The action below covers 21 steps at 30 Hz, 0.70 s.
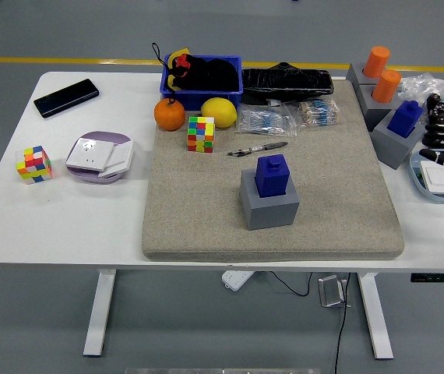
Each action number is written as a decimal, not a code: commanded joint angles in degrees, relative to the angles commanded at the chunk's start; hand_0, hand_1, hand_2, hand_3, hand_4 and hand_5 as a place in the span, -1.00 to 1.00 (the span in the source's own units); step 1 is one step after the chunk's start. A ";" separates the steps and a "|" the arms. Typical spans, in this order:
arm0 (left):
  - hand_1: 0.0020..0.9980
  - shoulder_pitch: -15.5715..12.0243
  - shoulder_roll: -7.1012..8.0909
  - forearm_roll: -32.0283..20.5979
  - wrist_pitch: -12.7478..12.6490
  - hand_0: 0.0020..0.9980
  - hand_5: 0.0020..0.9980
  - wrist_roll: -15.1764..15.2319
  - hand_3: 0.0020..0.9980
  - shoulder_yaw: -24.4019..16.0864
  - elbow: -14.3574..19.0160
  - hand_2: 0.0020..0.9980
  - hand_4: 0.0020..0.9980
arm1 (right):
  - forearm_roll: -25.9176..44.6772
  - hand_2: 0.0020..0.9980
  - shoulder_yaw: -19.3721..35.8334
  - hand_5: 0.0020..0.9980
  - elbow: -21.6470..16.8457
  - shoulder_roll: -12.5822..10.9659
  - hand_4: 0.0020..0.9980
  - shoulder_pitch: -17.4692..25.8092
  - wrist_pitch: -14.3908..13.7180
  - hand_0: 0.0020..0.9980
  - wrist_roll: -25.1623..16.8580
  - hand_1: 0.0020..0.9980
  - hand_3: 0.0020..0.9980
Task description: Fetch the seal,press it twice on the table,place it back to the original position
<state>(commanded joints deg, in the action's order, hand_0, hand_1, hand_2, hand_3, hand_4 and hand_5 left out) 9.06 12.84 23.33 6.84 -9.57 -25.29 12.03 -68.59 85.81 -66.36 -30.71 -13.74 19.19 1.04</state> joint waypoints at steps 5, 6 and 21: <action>0.39 0.36 0.12 -0.42 -0.09 0.45 -0.42 0.02 0.51 0.49 -0.09 0.37 0.40 | -1.44 0.78 6.46 0.38 0.05 0.59 1.00 2.51 -1.59 0.83 -0.82 0.79 0.73; 0.39 0.54 0.22 -0.71 -0.14 0.45 -0.42 0.01 0.51 0.94 -0.08 0.37 0.40 | -3.56 0.78 8.76 0.38 0.37 0.79 1.00 2.97 -2.93 0.83 -1.69 0.79 0.73; 0.39 1.83 0.36 -1.58 -1.04 0.45 -0.41 -0.40 0.51 2.30 -0.15 0.37 0.40 | -7.24 0.56 18.39 -0.16 0.88 3.30 0.99 6.65 -10.87 0.63 -5.08 0.57 0.47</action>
<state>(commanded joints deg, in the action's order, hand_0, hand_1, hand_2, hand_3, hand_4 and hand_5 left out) 10.88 13.19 21.75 5.79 -9.97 -22.99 11.88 -75.83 104.19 -65.48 -27.41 -7.09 8.32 -4.03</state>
